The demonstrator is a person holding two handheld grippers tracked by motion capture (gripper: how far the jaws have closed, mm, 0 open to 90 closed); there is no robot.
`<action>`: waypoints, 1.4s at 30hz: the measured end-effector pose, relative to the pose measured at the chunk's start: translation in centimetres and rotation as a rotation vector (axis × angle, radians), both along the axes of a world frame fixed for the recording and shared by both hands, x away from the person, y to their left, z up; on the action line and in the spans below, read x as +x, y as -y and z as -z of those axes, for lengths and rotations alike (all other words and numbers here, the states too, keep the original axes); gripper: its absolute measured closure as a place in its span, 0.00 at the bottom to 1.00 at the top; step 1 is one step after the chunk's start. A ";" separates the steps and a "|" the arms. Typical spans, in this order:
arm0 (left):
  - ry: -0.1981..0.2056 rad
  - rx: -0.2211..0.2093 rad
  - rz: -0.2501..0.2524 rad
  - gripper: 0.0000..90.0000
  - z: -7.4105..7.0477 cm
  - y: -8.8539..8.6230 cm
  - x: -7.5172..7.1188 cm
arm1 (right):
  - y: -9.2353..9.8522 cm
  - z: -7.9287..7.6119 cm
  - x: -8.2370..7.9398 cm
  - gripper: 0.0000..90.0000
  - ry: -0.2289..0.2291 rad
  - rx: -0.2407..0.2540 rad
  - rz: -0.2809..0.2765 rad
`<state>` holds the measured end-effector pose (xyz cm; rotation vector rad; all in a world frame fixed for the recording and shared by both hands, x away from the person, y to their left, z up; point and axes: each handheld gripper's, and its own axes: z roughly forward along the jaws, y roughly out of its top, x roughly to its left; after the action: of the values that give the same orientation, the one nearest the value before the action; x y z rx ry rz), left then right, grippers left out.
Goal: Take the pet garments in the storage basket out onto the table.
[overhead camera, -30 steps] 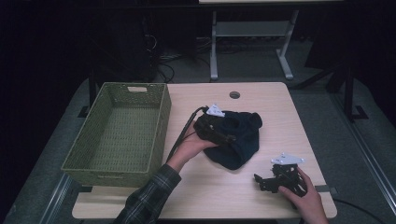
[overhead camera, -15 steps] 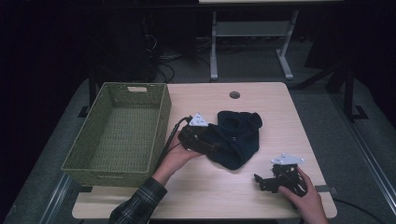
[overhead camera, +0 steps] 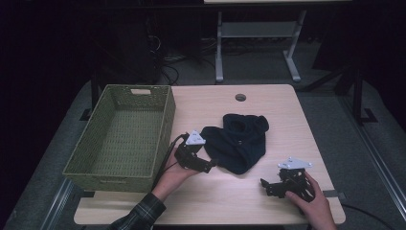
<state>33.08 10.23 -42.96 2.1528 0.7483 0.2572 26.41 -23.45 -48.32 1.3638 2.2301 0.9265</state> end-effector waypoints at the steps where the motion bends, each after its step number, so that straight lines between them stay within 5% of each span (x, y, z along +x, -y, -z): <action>1: 0.001 -0.002 -0.006 0.15 0.2 -0.1 -0.3 | 0.0 0.0 0.0 0.00 0.000 0.000 0.000; 11: -0.019 0.036 -0.006 0.14 1.7 -1.1 -1.9 | 0.0 0.0 0.0 0.00 0.000 0.000 -0.001; 29: -0.035 0.129 0.010 0.14 4.1 -0.2 -2.5 | 0.0 0.0 0.0 0.00 0.000 0.000 -0.001; 42: 0.011 0.095 0.005 0.14 4.9 -0.5 -2.7 | 0.0 0.0 0.0 0.00 0.000 0.002 0.001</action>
<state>30.35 10.71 -47.84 2.2408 0.7378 0.3082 26.40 -23.44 -48.32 1.3660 2.2291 0.9283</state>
